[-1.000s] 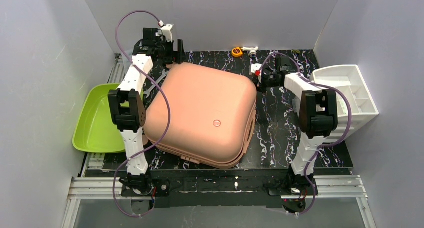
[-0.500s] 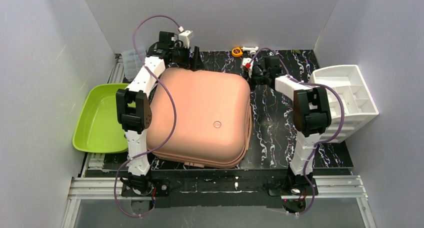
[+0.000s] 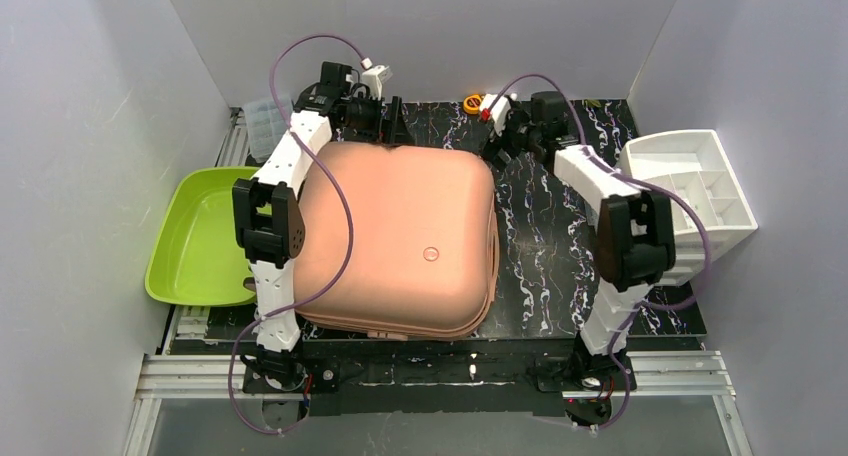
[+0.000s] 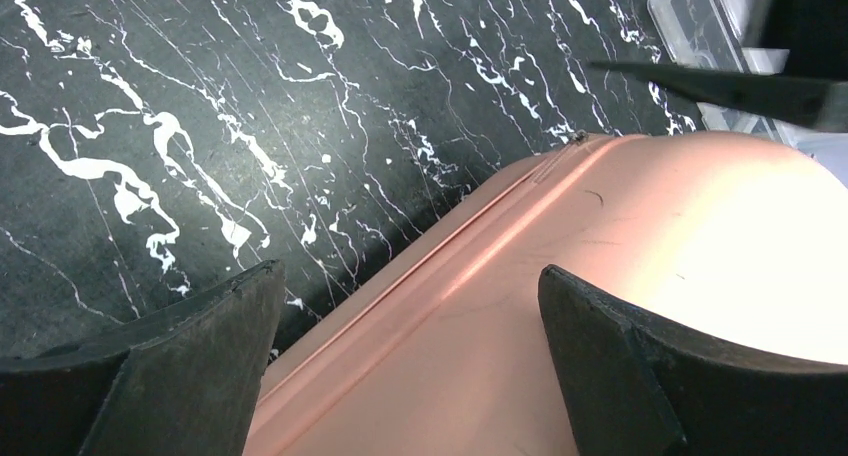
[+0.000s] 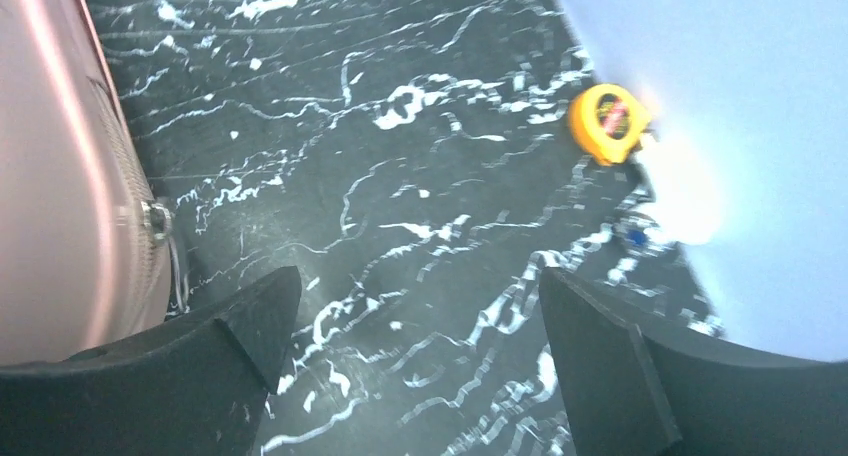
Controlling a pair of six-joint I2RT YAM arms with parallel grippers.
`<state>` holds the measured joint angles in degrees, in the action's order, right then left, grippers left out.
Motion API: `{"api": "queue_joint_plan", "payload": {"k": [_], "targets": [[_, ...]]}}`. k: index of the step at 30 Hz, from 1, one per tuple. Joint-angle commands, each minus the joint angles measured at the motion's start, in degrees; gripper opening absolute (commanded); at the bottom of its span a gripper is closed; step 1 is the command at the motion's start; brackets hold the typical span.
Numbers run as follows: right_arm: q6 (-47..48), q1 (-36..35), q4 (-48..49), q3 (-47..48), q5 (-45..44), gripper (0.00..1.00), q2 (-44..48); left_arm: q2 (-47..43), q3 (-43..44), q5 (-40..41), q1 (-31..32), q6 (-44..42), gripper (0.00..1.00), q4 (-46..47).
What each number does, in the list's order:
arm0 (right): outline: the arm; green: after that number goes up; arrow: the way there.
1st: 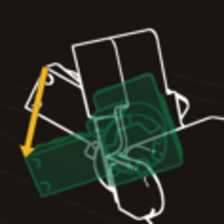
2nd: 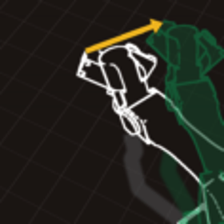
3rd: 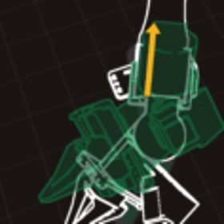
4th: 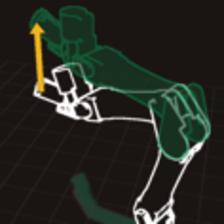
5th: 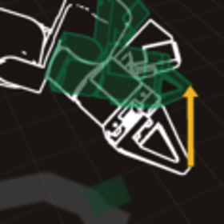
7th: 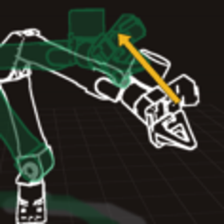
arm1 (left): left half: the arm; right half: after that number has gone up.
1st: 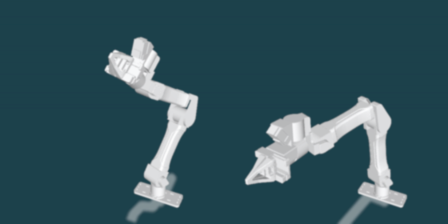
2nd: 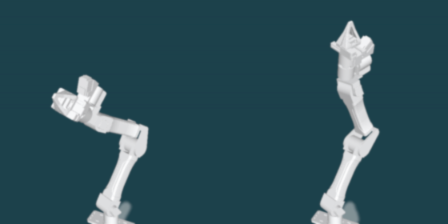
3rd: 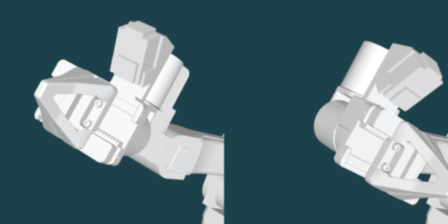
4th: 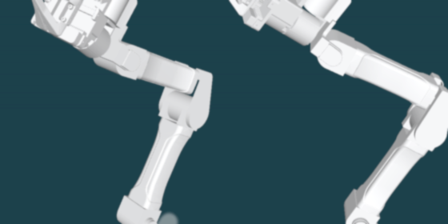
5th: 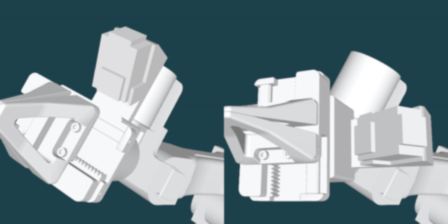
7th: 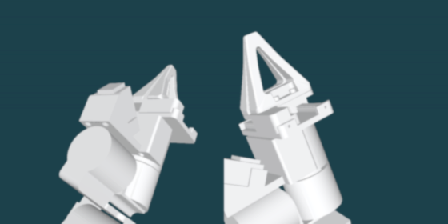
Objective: Open, take out, and arrange the luggage
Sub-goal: Unzip the zipper of the luggage, then move the luggage to the center of the board.
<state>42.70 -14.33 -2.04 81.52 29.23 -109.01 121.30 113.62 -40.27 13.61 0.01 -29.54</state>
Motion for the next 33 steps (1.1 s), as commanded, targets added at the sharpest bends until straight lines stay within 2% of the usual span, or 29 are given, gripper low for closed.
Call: {"api": "queue_joint_plan", "payload": {"k": [1,6,9,12,13,16,18,21,23,27,33], "targets": [[-0.47,-0.10,-3.55,1.90,-7.76,0.98,12.91,-5.69,6.72,-0.27,-1.23,-1.20,0.98,-9.30],[-2.12,-0.09,-10.09,-1.21,-7.24,0.98,26.03,-14.58,10.26,1.89,-6.79,-1.57,0.98,-12.28],[-0.53,-0.17,-15.93,-5.42,-2.49,0.98,34.18,-21.34,6.88,3.93,-9.65,-9.25,0.98,-17.87],[9.04,-0.22,-27.70,-7.83,6.16,0.99,41.16,-30.51,-3.95,5.01,-12.08,-18.88,0.98,-21.54],[12.12,-0.22,-33.41,-8.06,8.57,0.98,42.83,-34.20,-9.12,4.84,-12.70,-22.29,0.98,-22.00],[17.56,-0.26,-42.06,-9.61,13.17,0.98,47.19,-45.23,-25.50,7.45,-13.48,-30.14,0.98,-21.09],[18.53,-0.31,-45.08,-11.66,14.35,0.98,50.46,-51.27,-31.85,6.25,-15.80,-33.18,0.98,-22.24],[23.25,-0.28,-49.94,-15.80,15.43,0.98,53.89,-55.43,-37.26,1.74,-18.69,-36.21,0.98,-26.45],[23.28,-0.32,-49.25,-19.12,14.58,0.98,55.61,-56.17,-38.83,-1.47,-20.73,-36.57,0.98,-28.97],[18.68,-0.32,-40.66,-27.71,11.62,0.98,57.86,-54.95,-39.68,-6.21,-24.53,-35.42,0.98,-31.07],[12.23,-0.35,-26.20,-36.96,9.82,0.98,56.79,-49.64,-37.79,-4.73,-27.35,-32.41,0.98,-30.76]]}}
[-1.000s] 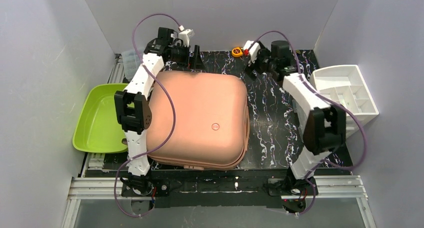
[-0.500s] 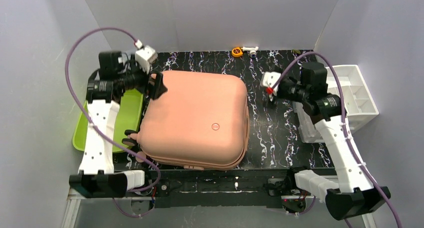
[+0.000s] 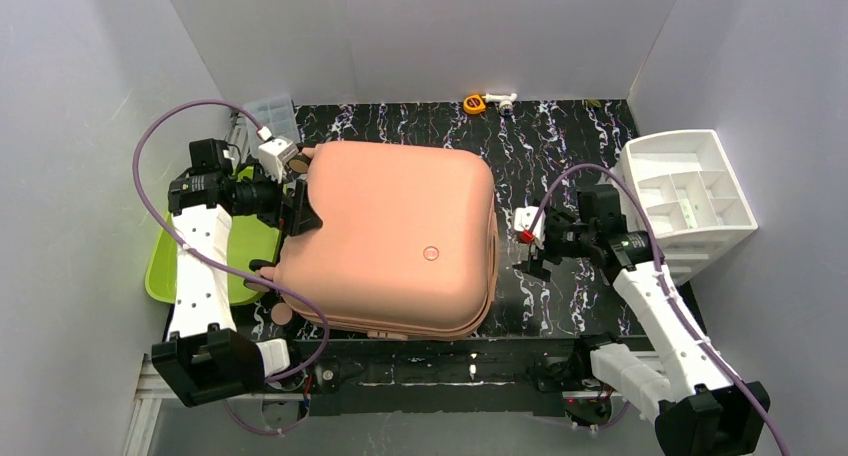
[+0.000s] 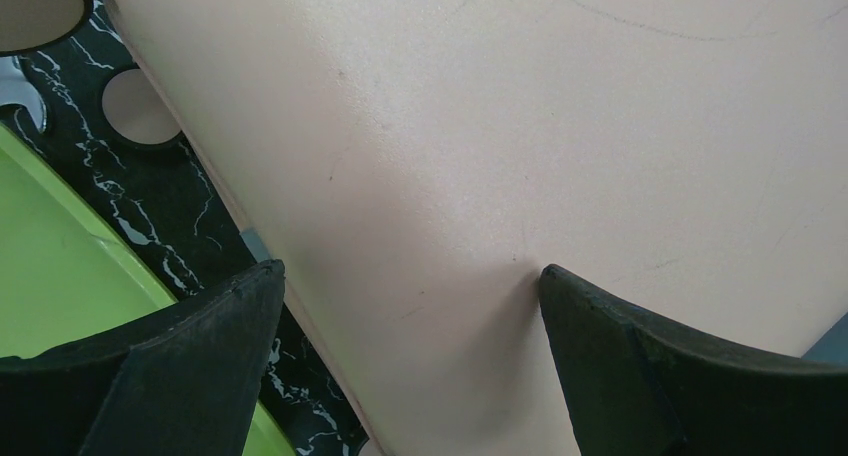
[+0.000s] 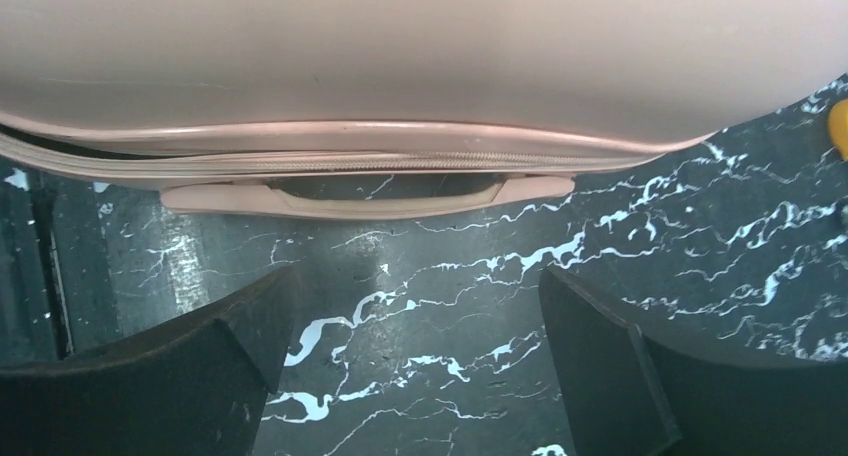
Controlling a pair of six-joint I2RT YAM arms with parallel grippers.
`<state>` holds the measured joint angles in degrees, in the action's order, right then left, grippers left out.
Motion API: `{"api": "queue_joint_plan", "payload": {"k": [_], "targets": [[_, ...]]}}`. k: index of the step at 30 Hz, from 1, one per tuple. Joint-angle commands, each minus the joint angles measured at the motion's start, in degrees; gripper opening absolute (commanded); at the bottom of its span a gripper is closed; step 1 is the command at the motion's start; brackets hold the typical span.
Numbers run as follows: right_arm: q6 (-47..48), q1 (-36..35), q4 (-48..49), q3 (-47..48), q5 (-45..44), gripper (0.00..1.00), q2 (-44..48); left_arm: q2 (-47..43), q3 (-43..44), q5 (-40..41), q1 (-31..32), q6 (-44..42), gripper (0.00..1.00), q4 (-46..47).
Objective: Open, take out, and arrange the luggage
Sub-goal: Move the luggage to the center of the board.
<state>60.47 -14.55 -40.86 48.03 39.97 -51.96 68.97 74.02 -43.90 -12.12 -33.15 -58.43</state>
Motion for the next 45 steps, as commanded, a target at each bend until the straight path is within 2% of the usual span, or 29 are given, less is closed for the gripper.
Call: {"api": "queue_joint_plan", "payload": {"k": [1,4,7,10,14,19,23,30,32,38,45], "targets": [[-7.91,-0.13,15.58,-4.80,-1.24,0.99,-0.51,3.16,2.05,-1.02,-2.00,0.86,0.98,-1.90],[-16.30,-0.11,24.14,-7.21,-2.21,0.98,-2.24,3.61,2.00,-0.84,-2.66,1.06,0.98,-1.45],[-22.34,-0.18,27.76,-7.13,-2.73,0.98,-4.91,2.98,1.73,-1.01,-2.85,1.04,0.98,-1.50],[-33.27,-0.13,31.00,-6.05,-4.49,0.98,-12.40,2.74,0.77,-0.79,-2.94,-0.34,0.98,-3.12],[-36.99,-0.28,32.73,-7.13,-4.54,0.96,-17.82,2.75,-0.78,-1.70,-3.11,-2.06,0.98,-4.23],[-37.48,-4.73,33.40,-4.68,-6.95,0.87,-27.40,7.23,-0.99,-3.09,-3.14,-1.55,0.98,-4.38],[-38.41,-4.97,33.66,-1.89,-8.62,0.77,-31.31,7.76,-1.77,-5.56,-2.37,-0.71,0.98,-4.32],[-39.00,-4.96,32.22,2.93,-10.91,0.44,-37.40,8.34,-3.56,-5.39,1.22,0.49,0.98,-3.75],[-38.87,-4.97,30.82,4.71,-12.46,0.38,-38.95,8.78,-3.92,-5.45,2.53,0.97,0.98,-3.47],[-38.33,-4.44,31.39,7.15,-20.23,0.37,-40.06,8.97,-4.02,-4.97,6.37,4.24,0.98,-0.69],[-38.49,-0.71,32.33,10.94,-25.33,0.37,-42.61,11.51,-2.91,-3.14,14.02,9.69,0.98,4.68]]}}
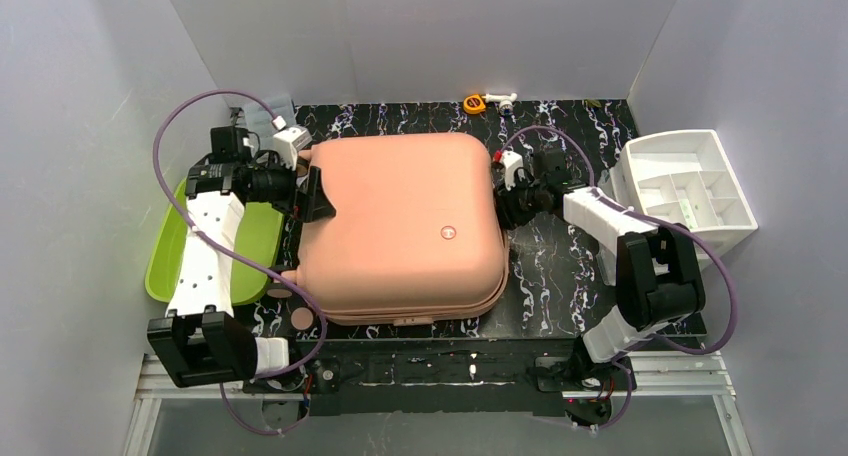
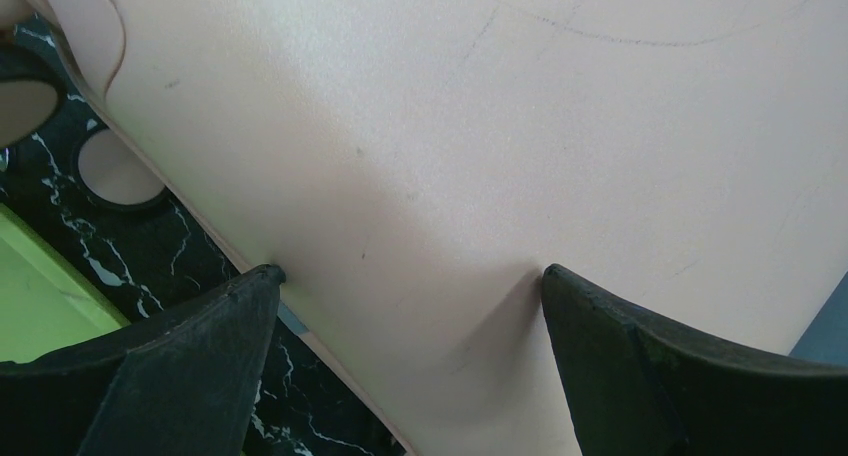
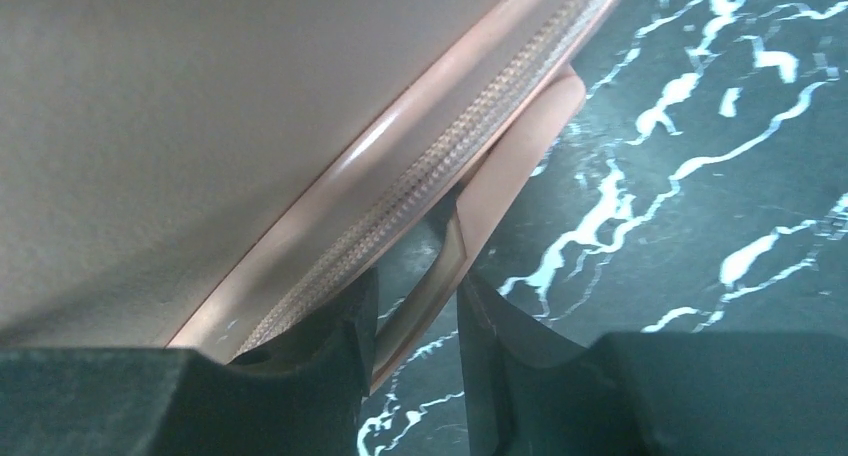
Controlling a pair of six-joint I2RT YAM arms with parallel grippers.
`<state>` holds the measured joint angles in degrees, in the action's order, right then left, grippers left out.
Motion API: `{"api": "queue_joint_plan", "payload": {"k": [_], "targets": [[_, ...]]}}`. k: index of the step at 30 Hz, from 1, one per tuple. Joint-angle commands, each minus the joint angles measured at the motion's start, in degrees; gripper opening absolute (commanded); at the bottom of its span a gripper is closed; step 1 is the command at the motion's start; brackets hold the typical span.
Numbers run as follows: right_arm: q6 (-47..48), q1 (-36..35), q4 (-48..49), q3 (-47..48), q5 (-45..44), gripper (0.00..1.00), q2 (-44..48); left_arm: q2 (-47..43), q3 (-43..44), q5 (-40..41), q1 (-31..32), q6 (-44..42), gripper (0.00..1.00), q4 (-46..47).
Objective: Open, take out, and arrange the luggage
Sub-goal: Move the luggage to the center of the board.
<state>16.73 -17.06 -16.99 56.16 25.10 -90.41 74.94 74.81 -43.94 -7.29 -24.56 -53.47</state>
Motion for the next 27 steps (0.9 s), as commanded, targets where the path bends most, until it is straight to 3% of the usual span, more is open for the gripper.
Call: {"api": "queue_joint_plan", "payload": {"k": [1,14,24,27], "targets": [[5.10,2.48,8.49,3.32,-10.65,0.37,-4.57,6.17,-3.44,-3.00,10.01,1.86,0.98,0.26],[5.45,8.22,8.11,6.93,-14.28,0.38,-3.26,15.54,5.12,-1.59,19.28,8.05,0.98,5.40],[8.56,8.62,2.91,8.55,-8.44,0.60,8.72,8.35,13.84,0.36,17.61,10.82,0.98,5.81],[9.07,8.62,-0.40,10.15,-6.65,0.65,13.25,3.99,15.97,0.68,15.20,7.72,0.98,4.31]]}}
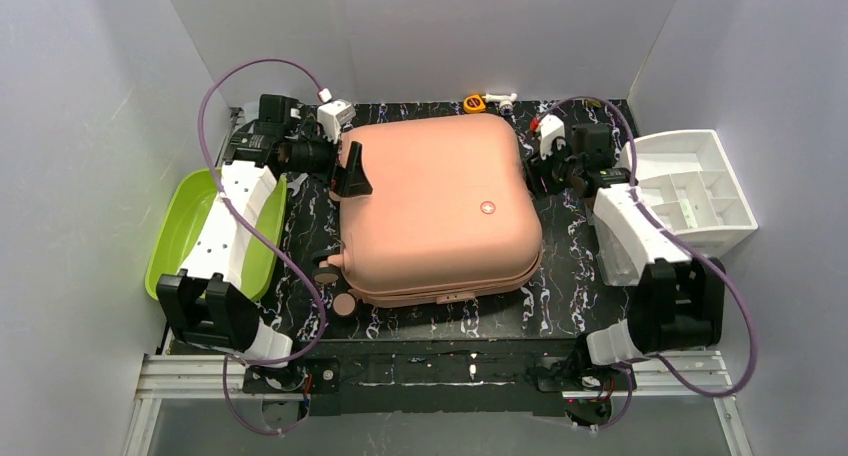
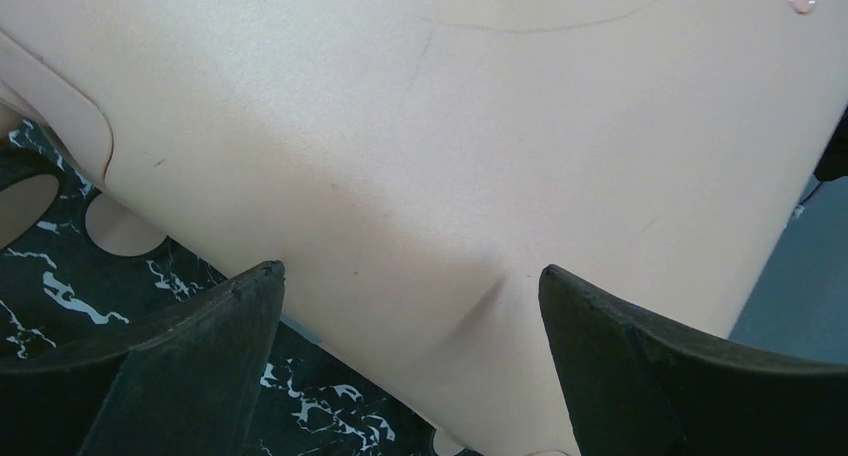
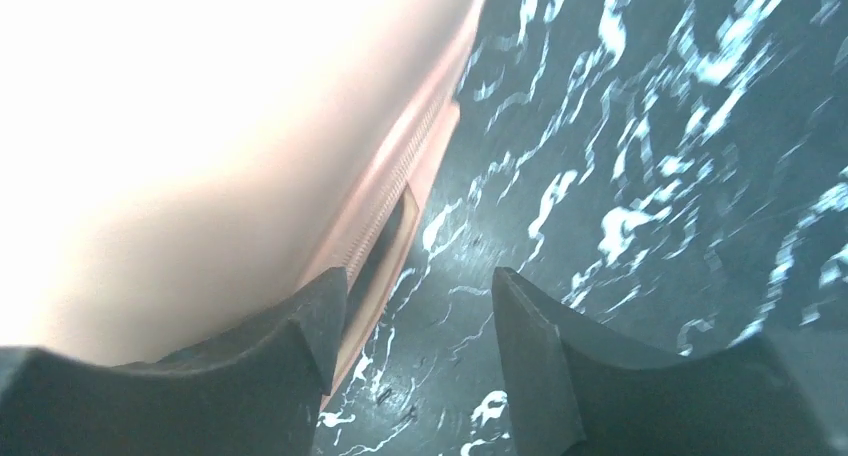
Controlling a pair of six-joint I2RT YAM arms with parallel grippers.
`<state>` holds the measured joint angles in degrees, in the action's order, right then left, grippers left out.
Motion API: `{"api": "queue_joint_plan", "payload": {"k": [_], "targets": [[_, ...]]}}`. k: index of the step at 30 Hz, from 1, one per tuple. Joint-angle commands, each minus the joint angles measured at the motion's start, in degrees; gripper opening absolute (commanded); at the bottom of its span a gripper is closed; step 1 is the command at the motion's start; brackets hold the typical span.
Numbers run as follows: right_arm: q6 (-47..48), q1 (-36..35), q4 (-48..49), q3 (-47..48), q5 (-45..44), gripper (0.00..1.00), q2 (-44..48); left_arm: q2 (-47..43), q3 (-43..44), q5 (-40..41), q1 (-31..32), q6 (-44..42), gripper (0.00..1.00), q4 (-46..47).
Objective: Open, take out, and arrange the luggage
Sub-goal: Move the luggage to the center of the board, then open the luggage at the center of the board.
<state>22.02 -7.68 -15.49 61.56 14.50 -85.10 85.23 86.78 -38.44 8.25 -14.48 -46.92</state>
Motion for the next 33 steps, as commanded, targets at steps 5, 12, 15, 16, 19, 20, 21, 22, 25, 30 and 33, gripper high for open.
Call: {"api": "queue_joint_plan", "payload": {"k": [5,12,15,16,19,20,21,22,25,30,33], "targets": [[4.67,-0.75,-4.91,3.21,9.09,0.74,15.07,-12.37,0.79,-6.72,-5.43,-20.56,0.98,-10.33],[5.26,-0.75,-0.68,-5.03,13.20,0.81,24.26,-17.03,-7.81,-8.99,-7.46,-55.44,0.98,-33.76],[5.55,-0.75,2.87,-8.46,13.49,0.84,26.98,-20.28,-11.67,-9.56,-7.19,-62.35,0.98,-37.86],[5.69,-0.75,3.44,-8.93,13.87,0.84,27.48,-21.01,-12.41,-9.91,-7.18,-63.05,0.98,-38.05],[6.72,-0.67,3.46,-9.91,14.06,0.84,28.41,-21.61,-12.91,-10.51,-6.82,-66.22,0.98,-40.53],[6.94,-0.71,3.45,-10.27,14.02,0.84,28.55,-21.45,-12.86,-10.52,-6.61,-67.07,0.98,-41.58],[7.10,-0.72,3.51,-10.62,13.87,0.84,28.73,-21.30,-12.86,-10.48,-6.12,-67.22,0.98,-41.92],[7.29,-0.67,3.56,-10.93,13.69,0.84,28.91,-21.25,-12.87,-10.50,-5.54,-66.35,0.98,-41.46],[7.59,-0.67,4.11,-11.95,13.08,0.85,29.42,-21.12,-13.82,-12.18,-4.32,-63.83,0.98,-38.68],[8.39,-0.67,3.10,-10.74,12.76,0.85,30.57,-21.22,-16.56,-11.17,-1.19,-54.87,0.98,-28.50],[8.75,-0.67,1.28,-8.83,13.87,0.85,30.78,-21.98,-18.12,-6.60,2.06,-51.51,0.95,-24.05]]}}
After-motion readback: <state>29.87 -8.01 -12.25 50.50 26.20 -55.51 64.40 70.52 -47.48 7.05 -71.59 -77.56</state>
